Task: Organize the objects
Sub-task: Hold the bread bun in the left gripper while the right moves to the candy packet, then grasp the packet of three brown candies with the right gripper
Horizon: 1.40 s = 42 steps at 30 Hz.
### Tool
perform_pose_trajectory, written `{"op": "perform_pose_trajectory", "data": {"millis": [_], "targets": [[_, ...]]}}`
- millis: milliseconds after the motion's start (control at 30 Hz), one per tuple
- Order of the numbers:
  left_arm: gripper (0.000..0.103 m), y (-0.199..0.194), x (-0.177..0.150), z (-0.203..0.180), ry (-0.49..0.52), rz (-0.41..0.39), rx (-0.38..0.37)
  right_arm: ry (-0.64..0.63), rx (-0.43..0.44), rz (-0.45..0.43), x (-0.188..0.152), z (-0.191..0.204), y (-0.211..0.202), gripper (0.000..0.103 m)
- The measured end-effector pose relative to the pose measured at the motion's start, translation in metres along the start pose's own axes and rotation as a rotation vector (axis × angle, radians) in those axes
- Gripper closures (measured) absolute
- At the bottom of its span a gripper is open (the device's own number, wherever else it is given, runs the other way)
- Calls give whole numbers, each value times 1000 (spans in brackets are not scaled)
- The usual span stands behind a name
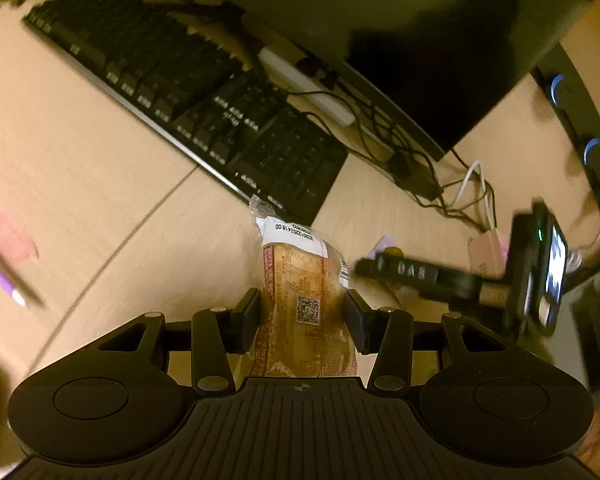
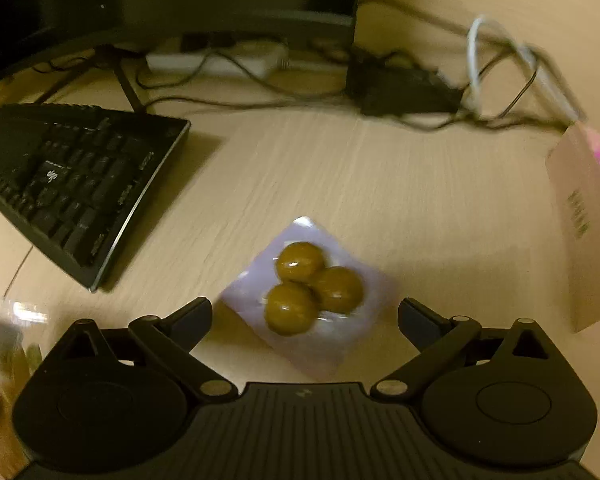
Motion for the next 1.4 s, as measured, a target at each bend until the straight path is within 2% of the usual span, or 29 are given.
{"op": "perform_pose_trajectory", "data": {"millis": [100, 133, 167, 200, 300, 333, 433, 600, 700, 733, 800, 967, 1033, 1200, 1300, 1333, 1367, 1400], "targets": [[53, 5, 0, 1, -10, -12, -7, -36, -2, -24, 4, 12, 7, 0], [53, 6, 0, 3, -23, -11, -6, -47, -2, -44, 4, 14, 6, 5], [53, 7, -1, 5, -32, -12, 0, -58, 8, -62, 4, 17, 4, 15], [53, 7, -2, 7, -40, -14, 5, -77, 26, -72, 4, 20, 1, 18], [53, 9, -4, 12, -77, -14, 15, -152, 75, -83, 3, 24, -8, 45], [53, 10, -4, 13, -86, -13, 12, -167, 95, -77, 3, 22, -11, 57], [53, 12, -9, 6, -102, -5, -18, -183, 120, -54, -5, 11, -23, 70], [53, 22, -18, -14, -78, 29, -76, -268, 124, -50, -30, -13, -51, 70], [53, 29, -26, -22, -70, 58, -94, -340, 65, -86, -45, -27, -65, 67], [53, 30, -29, -24, -69, 68, -95, -325, 64, -85, -45, -32, -69, 60], [53, 30, -31, -26, -65, 80, -97, -274, 89, -84, -44, -41, -74, 54], [53, 22, -32, -20, -62, 76, -76, -297, 125, -135, -34, -36, -69, 20], [53, 17, -32, -15, -63, 78, -61, -327, 157, -143, -31, -30, -61, 16], [53, 5, -34, -6, -66, 85, -48, -366, 227, -134, -26, -31, -39, 15], [53, -2, -36, -3, -62, 88, -21, -300, 261, -104, -24, -39, -30, 15], [53, -4, -37, -3, -57, 90, -12, -271, 273, -100, -24, -41, -31, 18], [53, -5, -37, -3, -51, 93, -5, -253, 283, -102, -25, -42, -33, 28], [53, -5, -38, -4, -43, 99, 2, -238, 285, -106, -27, -43, -36, 33]]}}
Point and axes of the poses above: each gripper's, at about its wrist camera, not at the fingertips, and y roughly the way its jaws point, z to its left, x to its top, the point moved 2 cm from there along y, roughly the way its jaws point, and after that the axes turned 12 degrees about -z, right-handed, at the moved point
